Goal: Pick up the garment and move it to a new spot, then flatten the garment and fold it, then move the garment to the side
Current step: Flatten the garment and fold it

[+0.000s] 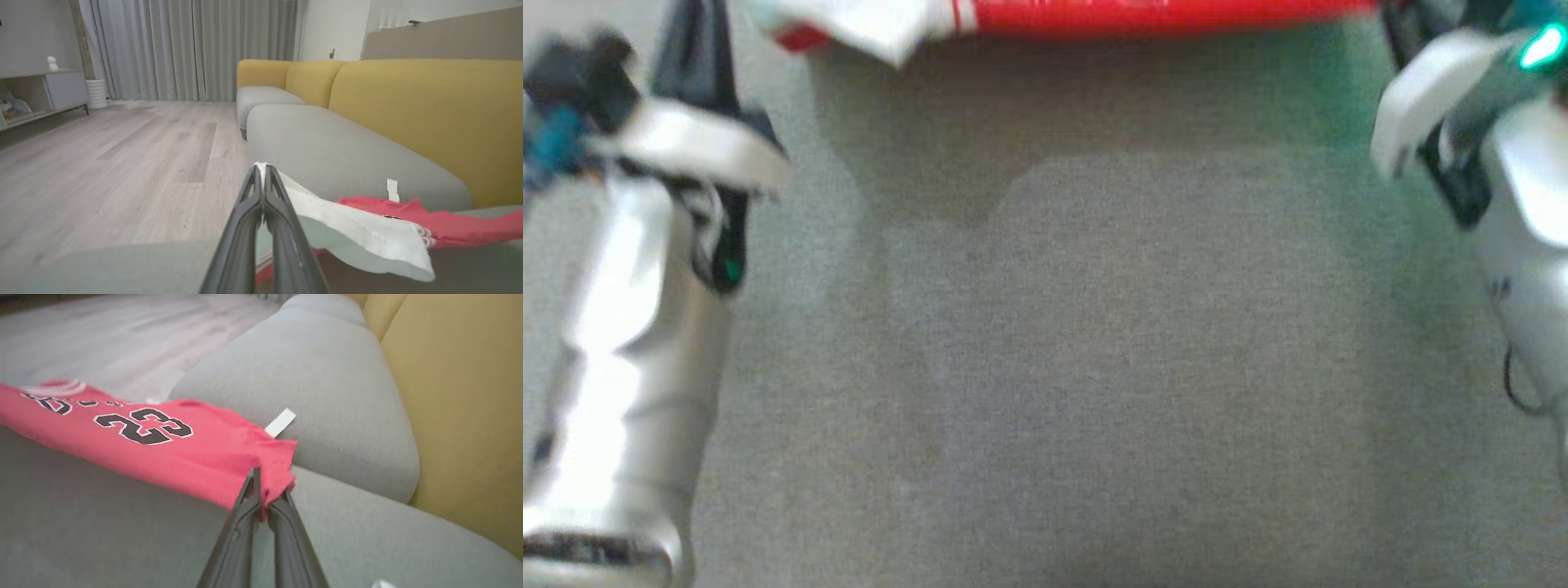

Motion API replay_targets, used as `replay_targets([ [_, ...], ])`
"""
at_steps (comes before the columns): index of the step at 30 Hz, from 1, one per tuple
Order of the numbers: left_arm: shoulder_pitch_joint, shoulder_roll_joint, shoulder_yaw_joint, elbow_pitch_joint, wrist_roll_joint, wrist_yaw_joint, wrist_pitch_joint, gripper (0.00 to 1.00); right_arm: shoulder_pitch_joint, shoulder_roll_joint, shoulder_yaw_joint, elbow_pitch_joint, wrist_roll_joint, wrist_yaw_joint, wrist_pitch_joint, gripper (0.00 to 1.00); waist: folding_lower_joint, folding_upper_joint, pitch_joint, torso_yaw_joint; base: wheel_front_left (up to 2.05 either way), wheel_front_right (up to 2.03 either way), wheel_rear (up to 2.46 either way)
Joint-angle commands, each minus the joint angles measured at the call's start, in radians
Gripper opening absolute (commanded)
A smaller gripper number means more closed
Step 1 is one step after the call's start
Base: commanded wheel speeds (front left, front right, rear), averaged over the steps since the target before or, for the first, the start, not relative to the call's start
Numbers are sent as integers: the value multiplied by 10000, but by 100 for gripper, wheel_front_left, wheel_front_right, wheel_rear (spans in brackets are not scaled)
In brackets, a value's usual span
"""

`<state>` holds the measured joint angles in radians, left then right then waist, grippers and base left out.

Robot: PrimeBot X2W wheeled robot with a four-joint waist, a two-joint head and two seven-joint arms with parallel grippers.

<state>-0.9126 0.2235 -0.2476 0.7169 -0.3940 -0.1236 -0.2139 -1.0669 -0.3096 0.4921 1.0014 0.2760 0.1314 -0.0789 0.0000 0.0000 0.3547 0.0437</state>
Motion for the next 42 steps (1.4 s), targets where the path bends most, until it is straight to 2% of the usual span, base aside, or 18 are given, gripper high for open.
replay_targets([
  [1,120,525,158,-385,-108,-27,-95,0,243,-270,522,-254,266,-7,137,0,0,0,-385,40,0,0,0],
  [8,2212,986,-514,-1259,-296,-58,362,0,1559,-1368,2833,-1070,1929,-7,769,0,0,0,-1329,42,0,0,0],
  [15,3973,1647,-731,-2915,-683,-53,1343,0,2363,-2341,4270,-2073,3458,-7,1109,0,0,0,-2155,-74,0,0,0],
  [24,6465,2421,-583,-5747,-1456,361,3010,0,3019,-2992,5349,-3046,4762,-7,1220,0,0,0,-2978,-157,0,0,0],
  [25,6465,2421,-583,-5747,-1456,361,3010,0,3019,-2992,5349,-3046,4762,-7,1220,0,0,0,-2978,-157,0,0,0],
  [28,7641,2799,-618,-7076,-1837,535,3894,0,3270,-3264,5754,-3417,5211,-7,1390,0,0,0,-3251,-178,0,0,0],
  [33,8891,3038,-635,-8620,-2416,800,4731,0,3472,-3644,6176,-3947,5788,-7,1750,0,0,0,-3374,-249,0,0,0],
  [37,9196,3193,-677,-9233,-2469,928,5034,0,3498,-3833,6277,-4083,6015,-7,1758,0,0,0,-3324,-241,0,0,0],
  [42,8720,3224,-761,-9305,-2326,892,5159,0,3315,-3812,6286,-4117,6141,-7,1750,0,0,0,-3031,-219,0,0,0],
])
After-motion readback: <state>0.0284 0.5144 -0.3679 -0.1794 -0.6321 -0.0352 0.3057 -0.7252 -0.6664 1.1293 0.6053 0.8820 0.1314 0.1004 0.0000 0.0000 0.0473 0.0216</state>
